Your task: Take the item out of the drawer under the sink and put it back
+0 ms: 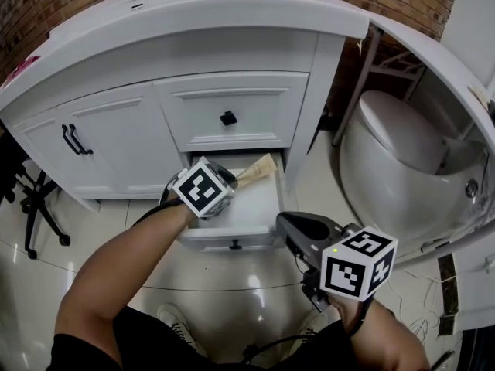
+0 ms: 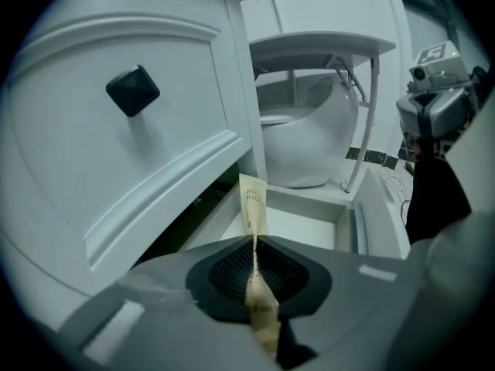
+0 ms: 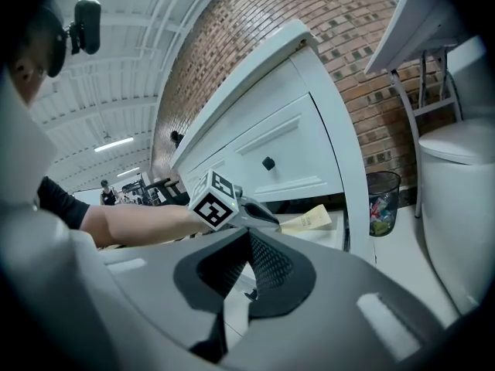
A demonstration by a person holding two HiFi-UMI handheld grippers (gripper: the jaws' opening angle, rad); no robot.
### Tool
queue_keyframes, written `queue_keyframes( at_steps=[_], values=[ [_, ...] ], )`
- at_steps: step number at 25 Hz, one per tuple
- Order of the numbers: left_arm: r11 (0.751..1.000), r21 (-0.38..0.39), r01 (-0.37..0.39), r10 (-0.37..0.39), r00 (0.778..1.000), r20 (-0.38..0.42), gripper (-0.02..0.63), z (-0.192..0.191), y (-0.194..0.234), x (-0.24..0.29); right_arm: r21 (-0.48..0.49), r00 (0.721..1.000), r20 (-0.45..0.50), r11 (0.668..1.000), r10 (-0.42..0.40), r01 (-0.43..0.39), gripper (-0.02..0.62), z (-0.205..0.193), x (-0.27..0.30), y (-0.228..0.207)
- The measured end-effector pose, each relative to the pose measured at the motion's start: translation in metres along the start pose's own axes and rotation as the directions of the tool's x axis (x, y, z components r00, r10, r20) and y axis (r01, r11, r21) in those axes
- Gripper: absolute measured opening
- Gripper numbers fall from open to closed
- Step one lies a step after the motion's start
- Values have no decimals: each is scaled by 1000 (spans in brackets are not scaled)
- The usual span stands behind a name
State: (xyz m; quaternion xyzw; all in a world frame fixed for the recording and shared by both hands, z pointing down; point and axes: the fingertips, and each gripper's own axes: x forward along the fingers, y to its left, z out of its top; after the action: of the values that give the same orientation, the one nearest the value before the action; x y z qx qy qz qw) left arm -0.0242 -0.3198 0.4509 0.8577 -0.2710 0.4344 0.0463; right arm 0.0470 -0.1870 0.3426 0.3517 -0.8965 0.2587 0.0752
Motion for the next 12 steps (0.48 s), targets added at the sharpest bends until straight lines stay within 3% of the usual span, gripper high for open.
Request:
queue_keyframes(
  at_steps=[7, 12],
  values=[
    [999, -15, 35, -35, 999, -23, 27, -4, 0, 19, 8, 1000, -9, 1000, 10, -10, 5, -2, 3, 1],
    [999, -16, 35, -36, 998, -45, 64, -11, 3, 25, 8, 1000, -5, 1000, 17, -17, 5, 0, 4, 3]
  ],
)
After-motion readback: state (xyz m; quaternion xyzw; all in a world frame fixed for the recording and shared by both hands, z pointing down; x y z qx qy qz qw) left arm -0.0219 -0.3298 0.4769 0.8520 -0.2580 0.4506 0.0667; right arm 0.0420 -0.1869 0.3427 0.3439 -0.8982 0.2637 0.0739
